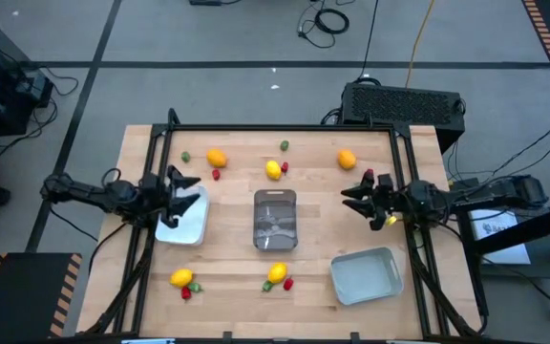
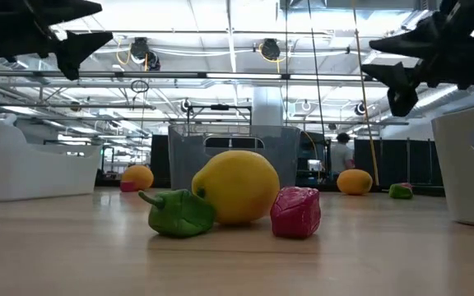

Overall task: Sort produce into baskets
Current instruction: Put the lemon into the black bin

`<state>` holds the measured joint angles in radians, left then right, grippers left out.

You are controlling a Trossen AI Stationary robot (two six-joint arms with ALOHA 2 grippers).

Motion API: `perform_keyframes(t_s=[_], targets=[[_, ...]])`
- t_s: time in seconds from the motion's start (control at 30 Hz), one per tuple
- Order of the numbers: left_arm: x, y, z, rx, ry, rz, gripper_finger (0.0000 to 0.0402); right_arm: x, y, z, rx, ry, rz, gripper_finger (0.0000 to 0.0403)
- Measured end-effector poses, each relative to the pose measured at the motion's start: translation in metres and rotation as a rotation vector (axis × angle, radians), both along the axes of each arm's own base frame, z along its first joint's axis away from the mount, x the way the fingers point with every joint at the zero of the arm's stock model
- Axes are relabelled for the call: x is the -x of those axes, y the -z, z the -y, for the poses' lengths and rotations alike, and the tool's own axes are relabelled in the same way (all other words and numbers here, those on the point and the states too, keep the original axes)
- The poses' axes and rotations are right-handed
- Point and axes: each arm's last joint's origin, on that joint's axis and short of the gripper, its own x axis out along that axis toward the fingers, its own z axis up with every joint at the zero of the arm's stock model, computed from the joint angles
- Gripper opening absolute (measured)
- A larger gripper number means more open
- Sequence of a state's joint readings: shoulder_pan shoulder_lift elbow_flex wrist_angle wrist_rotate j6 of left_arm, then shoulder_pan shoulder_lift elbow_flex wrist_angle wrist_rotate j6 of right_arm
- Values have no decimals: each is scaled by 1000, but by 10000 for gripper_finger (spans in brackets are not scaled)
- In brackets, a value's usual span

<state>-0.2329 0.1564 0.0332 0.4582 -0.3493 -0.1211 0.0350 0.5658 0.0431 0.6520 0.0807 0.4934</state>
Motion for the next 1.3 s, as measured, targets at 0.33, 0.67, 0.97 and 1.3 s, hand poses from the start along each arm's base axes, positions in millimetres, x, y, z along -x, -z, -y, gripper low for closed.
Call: perform_keyframes(t_s=[0.33,0.67,0.97,1.3], targets=[[-40,-37,17,-48,143,-298,262,-57,-45,-30,147,-139,-93,171],[-85,-76,56,19,335,-790,262,-118,-62,-76,234,-286,-343,171],[-114,-73,108,109,380,-1114,262,-153,-68,-105,480,-370,-435,171],[-159,-30,167,-21,412,-1029,262,-165,-65,-109,499,-384,-520,171]])
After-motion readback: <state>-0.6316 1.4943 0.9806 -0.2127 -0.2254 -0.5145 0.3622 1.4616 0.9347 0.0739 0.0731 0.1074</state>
